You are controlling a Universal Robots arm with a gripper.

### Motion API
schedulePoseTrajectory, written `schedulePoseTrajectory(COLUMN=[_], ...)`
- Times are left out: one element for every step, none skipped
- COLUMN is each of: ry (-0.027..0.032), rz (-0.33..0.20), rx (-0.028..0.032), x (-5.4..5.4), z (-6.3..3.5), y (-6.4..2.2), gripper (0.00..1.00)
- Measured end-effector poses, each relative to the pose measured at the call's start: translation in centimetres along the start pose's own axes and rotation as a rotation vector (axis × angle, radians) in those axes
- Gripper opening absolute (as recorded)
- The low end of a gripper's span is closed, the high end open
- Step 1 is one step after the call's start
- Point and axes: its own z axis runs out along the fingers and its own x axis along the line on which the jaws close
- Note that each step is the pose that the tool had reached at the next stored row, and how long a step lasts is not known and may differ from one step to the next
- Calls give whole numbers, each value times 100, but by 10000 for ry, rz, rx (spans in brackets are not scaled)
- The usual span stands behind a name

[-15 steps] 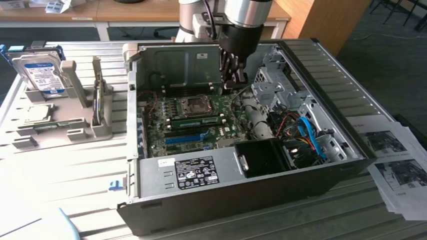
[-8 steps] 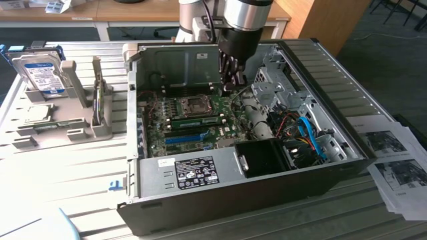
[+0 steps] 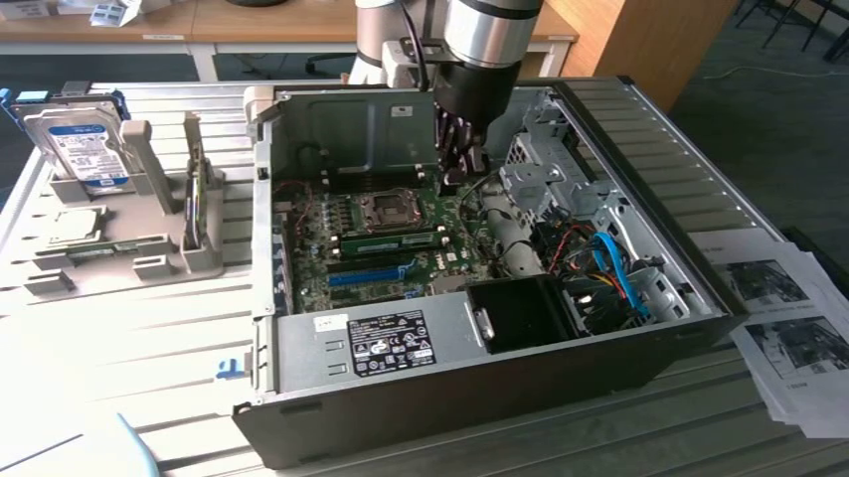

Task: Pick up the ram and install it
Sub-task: 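Press down the ram until it locks into place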

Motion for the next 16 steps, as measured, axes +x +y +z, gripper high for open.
schedulePoseTrajectory(ry=[0,-1,-1,-4,-4,-1,-1,-1,-1,-1,-1,-1,-2,-1,-2,-1], rz=[0,-1,0,-1,0,0,-1,0,-1,0,-1,0,0,0,-1,0], rx=[0,0,1,2,2,1,1,1,1,0,1,1,1,1,1,1], x=[0,0,0,0,0,0,0,0,1,1,1,1,1,1,2,2], z=[1,3,5,10,15,20,28,35,43,52,61,72,83,93,104,113], y=[0,0,0,-1,-1,-1,-1,-2,-2,-2,-3,-3,-3,-4,-4,-4], gripper=[9,9,9,9,9,9,9,9,9,9,9,9,9,9,9,9])
